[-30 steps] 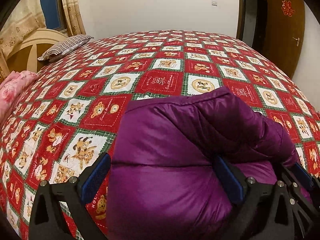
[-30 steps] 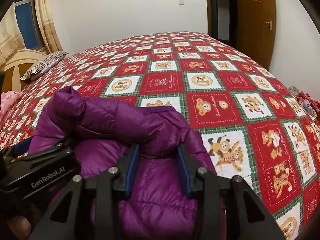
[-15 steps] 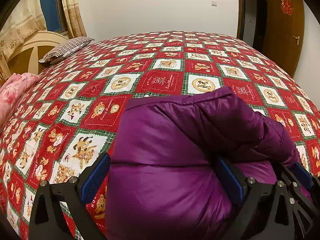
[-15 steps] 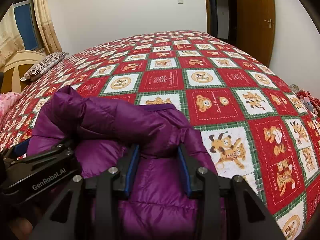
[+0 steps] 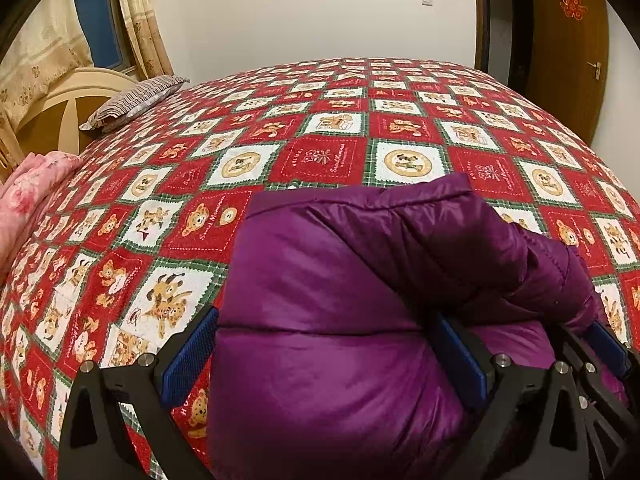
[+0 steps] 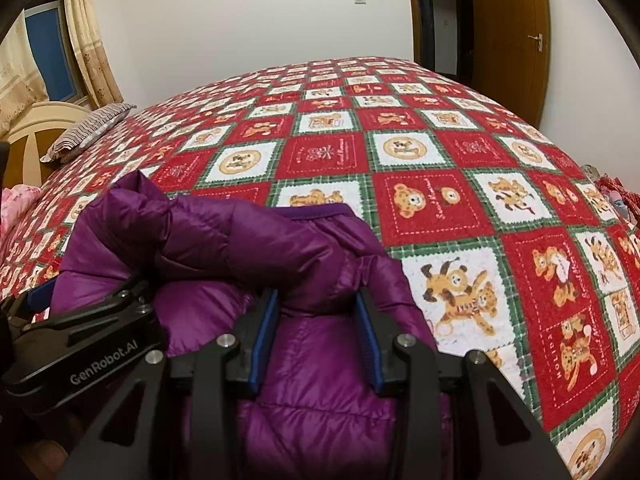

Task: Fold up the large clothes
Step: 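Hold the jacket bundle with both tools, pressing the fold in place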

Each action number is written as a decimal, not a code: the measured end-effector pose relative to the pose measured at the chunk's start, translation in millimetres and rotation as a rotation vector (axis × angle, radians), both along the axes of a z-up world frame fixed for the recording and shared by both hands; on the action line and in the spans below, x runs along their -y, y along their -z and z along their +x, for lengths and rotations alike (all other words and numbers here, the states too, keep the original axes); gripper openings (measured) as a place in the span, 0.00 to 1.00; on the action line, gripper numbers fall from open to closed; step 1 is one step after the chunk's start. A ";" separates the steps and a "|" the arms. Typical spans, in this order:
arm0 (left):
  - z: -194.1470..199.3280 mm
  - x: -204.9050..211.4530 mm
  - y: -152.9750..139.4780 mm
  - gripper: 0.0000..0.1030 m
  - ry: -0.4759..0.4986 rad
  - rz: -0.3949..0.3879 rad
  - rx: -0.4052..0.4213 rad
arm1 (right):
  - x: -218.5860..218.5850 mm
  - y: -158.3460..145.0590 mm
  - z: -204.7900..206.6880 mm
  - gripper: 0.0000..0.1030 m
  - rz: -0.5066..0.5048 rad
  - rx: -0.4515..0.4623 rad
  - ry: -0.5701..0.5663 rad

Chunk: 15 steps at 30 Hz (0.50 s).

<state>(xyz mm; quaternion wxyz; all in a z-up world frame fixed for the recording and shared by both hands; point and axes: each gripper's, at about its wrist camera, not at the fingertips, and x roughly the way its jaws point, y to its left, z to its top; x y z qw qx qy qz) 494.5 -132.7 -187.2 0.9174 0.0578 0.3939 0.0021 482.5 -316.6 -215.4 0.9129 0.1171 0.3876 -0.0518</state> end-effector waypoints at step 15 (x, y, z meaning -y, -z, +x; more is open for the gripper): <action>0.3 1.3 2.1 0.99 -0.003 0.014 0.005 | -0.9 3.3 2.4 0.41 -0.013 -0.006 0.001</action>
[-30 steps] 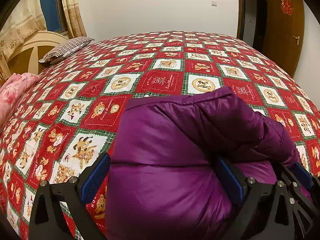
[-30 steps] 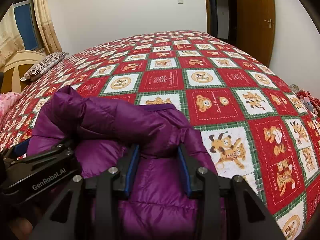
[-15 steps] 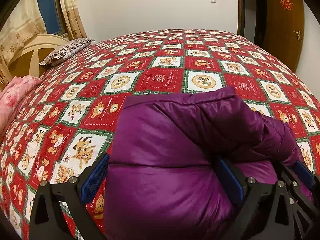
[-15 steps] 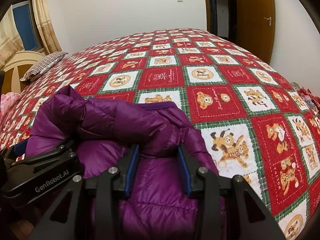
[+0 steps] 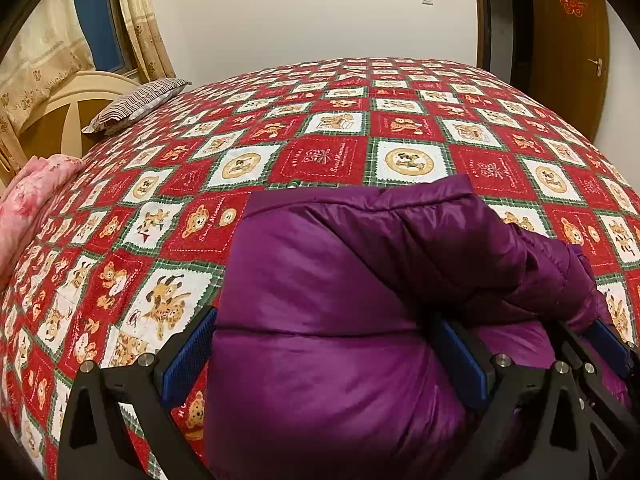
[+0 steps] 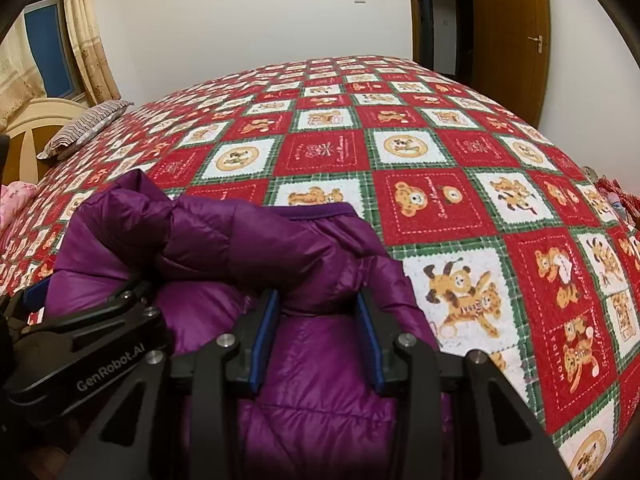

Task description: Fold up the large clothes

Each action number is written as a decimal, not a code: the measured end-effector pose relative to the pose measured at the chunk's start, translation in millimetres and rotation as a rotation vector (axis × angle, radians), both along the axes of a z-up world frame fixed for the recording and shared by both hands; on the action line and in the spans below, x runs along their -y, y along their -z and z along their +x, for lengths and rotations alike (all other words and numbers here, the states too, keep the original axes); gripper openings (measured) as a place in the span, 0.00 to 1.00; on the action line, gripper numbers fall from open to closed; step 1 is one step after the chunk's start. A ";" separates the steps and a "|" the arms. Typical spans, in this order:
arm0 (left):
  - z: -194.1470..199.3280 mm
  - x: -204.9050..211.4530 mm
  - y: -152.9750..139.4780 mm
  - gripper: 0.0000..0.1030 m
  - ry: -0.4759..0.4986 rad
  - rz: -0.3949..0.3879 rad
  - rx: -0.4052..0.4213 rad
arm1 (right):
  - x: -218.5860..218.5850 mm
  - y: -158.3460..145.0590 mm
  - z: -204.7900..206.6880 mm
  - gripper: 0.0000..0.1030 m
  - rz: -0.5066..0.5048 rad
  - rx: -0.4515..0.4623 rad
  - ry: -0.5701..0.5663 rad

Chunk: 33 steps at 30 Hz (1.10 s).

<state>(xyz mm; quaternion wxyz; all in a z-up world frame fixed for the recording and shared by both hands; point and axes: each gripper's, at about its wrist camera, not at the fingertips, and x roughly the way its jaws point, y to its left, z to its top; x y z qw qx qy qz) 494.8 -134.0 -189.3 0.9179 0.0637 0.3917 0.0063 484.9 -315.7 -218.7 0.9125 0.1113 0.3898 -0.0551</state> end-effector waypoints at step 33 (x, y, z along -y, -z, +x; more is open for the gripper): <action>-68.0 -76.8 -1.2 0.99 0.204 -0.270 -0.085 | 51.6 6.9 -52.8 0.87 0.259 -0.027 -0.038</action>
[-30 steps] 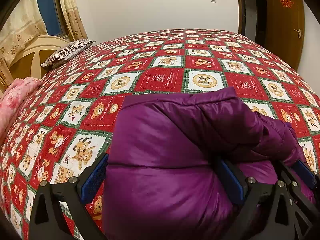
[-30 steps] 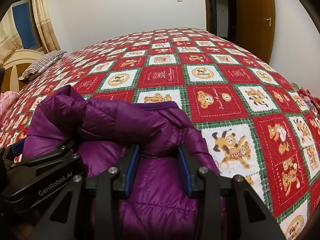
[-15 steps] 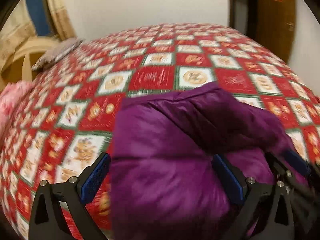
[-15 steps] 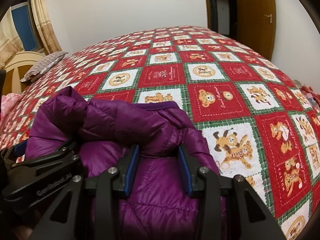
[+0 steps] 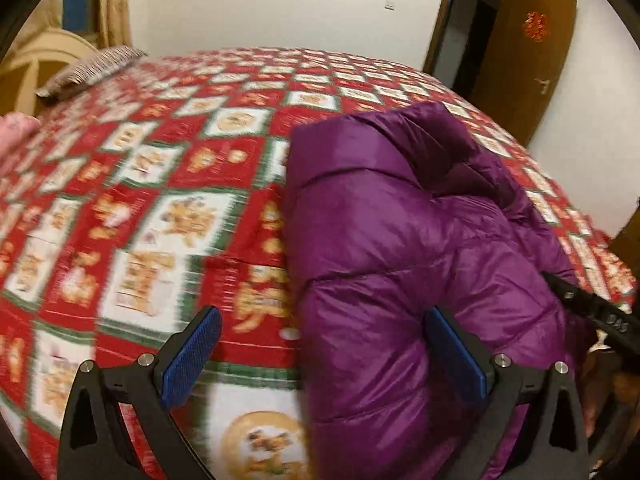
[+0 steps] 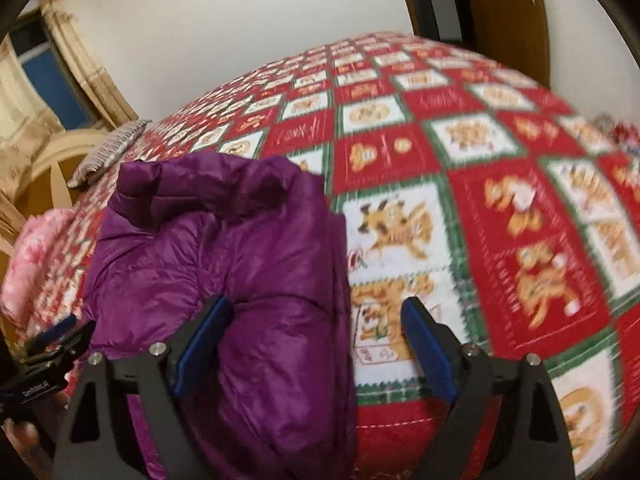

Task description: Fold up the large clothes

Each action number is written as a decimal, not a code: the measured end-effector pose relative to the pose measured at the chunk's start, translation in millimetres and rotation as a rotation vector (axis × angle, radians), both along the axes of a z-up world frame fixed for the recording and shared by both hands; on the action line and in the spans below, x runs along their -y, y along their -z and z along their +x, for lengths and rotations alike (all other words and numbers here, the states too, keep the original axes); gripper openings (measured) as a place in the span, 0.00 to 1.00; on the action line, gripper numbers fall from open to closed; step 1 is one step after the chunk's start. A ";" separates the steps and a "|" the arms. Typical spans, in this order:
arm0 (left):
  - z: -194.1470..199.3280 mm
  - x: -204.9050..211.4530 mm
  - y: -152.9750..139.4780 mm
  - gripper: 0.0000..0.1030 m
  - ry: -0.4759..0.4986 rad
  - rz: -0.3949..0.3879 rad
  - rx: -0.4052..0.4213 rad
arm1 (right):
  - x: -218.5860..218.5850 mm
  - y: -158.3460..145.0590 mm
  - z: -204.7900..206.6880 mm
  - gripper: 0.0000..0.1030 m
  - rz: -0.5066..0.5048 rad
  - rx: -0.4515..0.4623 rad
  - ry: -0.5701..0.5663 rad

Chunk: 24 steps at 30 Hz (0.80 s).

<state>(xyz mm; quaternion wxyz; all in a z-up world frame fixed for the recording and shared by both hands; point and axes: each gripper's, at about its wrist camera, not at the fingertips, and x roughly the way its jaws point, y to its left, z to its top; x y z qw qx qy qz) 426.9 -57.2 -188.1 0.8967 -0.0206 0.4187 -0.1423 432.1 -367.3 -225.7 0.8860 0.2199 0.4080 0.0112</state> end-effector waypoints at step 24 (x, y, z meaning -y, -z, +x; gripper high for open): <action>-83.1 -76.2 -132.6 0.25 -0.067 0.144 0.314 | -116.4 -88.3 -11.2 0.20 0.197 0.231 -0.313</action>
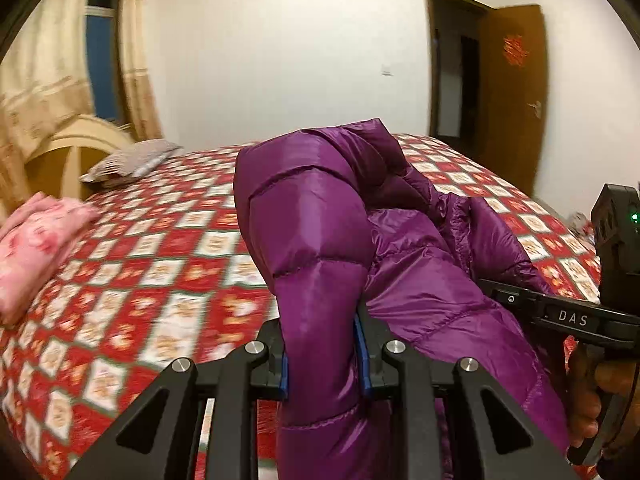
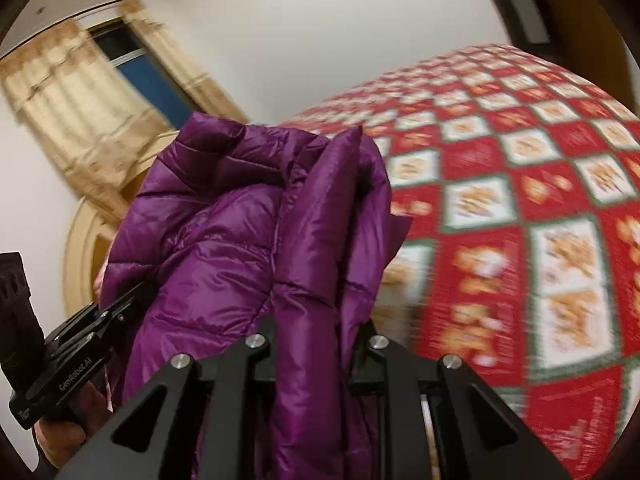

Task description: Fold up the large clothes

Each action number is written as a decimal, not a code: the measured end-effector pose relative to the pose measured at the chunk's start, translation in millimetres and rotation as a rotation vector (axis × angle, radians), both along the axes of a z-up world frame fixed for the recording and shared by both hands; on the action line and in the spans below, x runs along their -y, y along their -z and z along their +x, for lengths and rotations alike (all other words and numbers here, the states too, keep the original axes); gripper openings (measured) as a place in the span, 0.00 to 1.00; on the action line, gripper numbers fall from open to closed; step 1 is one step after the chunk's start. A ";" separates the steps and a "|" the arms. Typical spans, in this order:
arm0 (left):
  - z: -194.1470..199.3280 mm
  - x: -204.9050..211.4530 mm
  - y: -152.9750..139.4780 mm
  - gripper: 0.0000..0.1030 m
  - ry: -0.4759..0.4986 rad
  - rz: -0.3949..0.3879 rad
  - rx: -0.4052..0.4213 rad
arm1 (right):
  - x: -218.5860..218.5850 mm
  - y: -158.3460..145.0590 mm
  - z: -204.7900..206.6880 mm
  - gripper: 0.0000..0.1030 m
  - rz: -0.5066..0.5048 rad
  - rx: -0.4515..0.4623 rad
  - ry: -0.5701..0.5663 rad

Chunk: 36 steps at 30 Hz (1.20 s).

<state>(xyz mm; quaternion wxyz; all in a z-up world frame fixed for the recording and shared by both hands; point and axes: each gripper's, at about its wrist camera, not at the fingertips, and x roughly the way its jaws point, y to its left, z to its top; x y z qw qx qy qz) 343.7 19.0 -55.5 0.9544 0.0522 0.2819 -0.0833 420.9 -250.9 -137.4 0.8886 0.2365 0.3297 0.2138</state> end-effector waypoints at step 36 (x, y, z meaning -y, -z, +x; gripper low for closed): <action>-7.5 -128.1 99.8 0.40 -0.268 0.005 -0.170 | -152.8 65.5 57.5 0.21 -0.148 -0.129 -0.264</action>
